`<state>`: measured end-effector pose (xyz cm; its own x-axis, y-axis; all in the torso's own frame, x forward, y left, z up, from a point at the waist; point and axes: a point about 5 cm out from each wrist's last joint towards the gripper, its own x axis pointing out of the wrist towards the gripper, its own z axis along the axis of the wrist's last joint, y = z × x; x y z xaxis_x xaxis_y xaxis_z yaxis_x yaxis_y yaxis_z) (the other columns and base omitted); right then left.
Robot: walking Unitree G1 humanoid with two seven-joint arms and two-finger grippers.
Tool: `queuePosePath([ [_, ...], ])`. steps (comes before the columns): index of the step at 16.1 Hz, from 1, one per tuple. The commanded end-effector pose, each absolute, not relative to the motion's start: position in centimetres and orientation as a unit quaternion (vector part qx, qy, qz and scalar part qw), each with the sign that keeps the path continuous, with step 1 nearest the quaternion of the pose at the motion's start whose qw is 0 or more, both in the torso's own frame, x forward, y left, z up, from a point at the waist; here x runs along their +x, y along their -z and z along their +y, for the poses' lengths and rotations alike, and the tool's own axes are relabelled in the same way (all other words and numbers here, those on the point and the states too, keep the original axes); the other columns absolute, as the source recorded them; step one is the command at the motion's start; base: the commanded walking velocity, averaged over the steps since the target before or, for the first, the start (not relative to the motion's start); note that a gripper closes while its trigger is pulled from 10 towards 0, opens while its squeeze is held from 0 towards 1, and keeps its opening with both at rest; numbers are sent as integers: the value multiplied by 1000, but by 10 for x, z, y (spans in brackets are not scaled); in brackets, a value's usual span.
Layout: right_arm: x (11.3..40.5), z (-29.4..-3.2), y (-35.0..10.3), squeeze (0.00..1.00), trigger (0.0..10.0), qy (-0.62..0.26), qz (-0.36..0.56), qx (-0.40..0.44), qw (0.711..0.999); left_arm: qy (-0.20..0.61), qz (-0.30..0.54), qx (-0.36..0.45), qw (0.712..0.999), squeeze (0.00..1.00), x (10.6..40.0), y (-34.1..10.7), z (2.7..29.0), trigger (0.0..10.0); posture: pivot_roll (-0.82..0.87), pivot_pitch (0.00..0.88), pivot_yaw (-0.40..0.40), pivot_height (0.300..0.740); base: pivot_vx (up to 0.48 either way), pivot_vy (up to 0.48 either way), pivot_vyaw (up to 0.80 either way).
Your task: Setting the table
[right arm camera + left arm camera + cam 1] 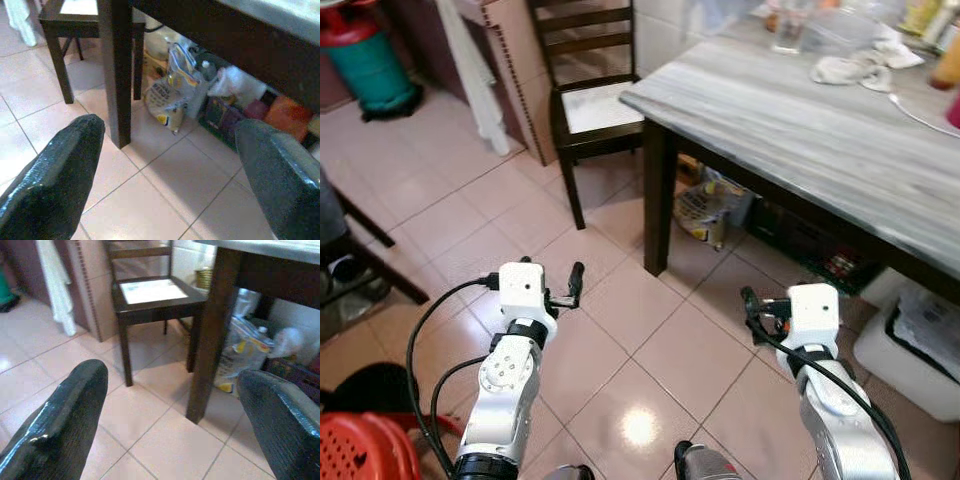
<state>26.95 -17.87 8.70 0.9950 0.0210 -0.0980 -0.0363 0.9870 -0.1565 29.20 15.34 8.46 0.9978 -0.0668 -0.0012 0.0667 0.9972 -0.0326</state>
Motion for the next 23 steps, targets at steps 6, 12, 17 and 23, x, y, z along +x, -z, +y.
queuePosePath([
  [6, 283, -173, -96, 0, 10000, -49, 35, -108, 992, 0, -4, -21, 1000, 0, 296, -83, 155, 10000, -165, 57, -53, 740, 0, 0, 0],
  [12, 296, -157, -108, 0, 10000, -68, -9, -94, 993, -8, -13, 7, 1000, 0, 304, -90, 160, 10000, -159, 56, 5, 740, 0, 0, 0],
  [17, 287, -158, -106, 0, 10000, -57, -15, -76, 995, 11, -22, 21, 999, 0, 302, -96, 155, 10000, -147, 122, 33, 740, 0, 0, 0],
  [23, 279, -159, -108, 0, 10000, -58, -18, -69, 996, 7, -24, 30, 999, 0, 295, -99, 159, 10000, -136, 180, 50, 740, 0, 0, 0],
])
